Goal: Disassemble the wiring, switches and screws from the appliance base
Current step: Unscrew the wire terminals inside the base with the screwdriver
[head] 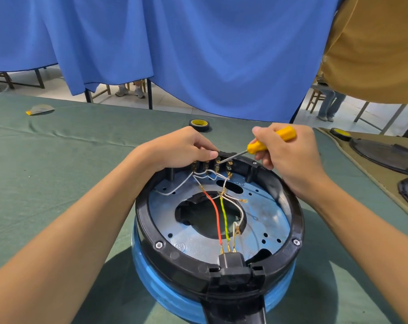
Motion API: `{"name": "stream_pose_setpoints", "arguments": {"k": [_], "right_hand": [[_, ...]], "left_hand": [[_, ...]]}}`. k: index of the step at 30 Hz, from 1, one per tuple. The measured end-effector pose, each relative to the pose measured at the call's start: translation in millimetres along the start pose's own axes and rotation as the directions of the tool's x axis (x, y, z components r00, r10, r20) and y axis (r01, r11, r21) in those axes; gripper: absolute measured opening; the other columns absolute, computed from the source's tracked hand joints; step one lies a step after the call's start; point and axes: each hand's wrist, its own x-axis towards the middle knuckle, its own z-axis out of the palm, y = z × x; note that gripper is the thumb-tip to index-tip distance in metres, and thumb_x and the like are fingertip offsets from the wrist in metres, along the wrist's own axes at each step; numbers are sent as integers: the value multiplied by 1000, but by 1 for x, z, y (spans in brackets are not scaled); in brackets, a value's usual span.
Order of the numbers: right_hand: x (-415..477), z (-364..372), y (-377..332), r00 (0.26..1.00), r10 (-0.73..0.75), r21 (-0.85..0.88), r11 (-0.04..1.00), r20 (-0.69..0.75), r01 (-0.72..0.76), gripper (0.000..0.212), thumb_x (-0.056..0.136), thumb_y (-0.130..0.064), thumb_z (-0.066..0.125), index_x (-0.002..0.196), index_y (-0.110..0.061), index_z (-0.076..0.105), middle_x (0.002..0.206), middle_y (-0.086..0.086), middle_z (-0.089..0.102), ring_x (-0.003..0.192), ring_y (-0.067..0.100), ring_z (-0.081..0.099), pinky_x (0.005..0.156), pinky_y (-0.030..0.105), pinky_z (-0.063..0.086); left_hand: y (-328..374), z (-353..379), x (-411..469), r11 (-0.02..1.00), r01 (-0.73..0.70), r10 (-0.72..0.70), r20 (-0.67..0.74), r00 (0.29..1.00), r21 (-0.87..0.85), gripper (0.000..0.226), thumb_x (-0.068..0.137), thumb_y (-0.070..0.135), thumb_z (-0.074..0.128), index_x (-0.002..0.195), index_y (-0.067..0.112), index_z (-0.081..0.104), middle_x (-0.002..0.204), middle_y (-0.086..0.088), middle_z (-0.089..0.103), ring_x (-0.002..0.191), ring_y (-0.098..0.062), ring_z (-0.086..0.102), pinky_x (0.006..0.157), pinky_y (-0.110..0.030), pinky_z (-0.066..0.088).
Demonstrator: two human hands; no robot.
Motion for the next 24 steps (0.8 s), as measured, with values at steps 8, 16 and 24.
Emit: {"name": "stream_pose_setpoints", "arguments": {"k": [8,16,24], "right_hand": [[28,9,-1,974,226,134,965,5,-225,39,82,-4,56,46,-5,41,50,15,50,35,15,38,41,17,26],[59,31,-5,928,371,146,916,39,-373,33,79,0,49,60,-16,27,33,0,30,38,15,21,44,19,15],[33,21,-12,999,26,24,999,-21,-25,36,75,-12,54,49,-9,28,51,20,35,37,14,37,43,20,27]], "left_hand": [[-1,-1,0,1000,-4,4,-9,1000,14,26,96,32,57,117,25,71,89,20,66,76,4,58,69,-16,38],[-1,0,2,1000,-23,23,-9,1000,15,26,96,29,58,118,23,70,76,29,63,72,10,57,64,-7,36],[-2,1,2,1000,-31,31,-18,999,-1,24,97,30,57,115,24,71,51,27,56,49,9,49,49,-5,33]]}}
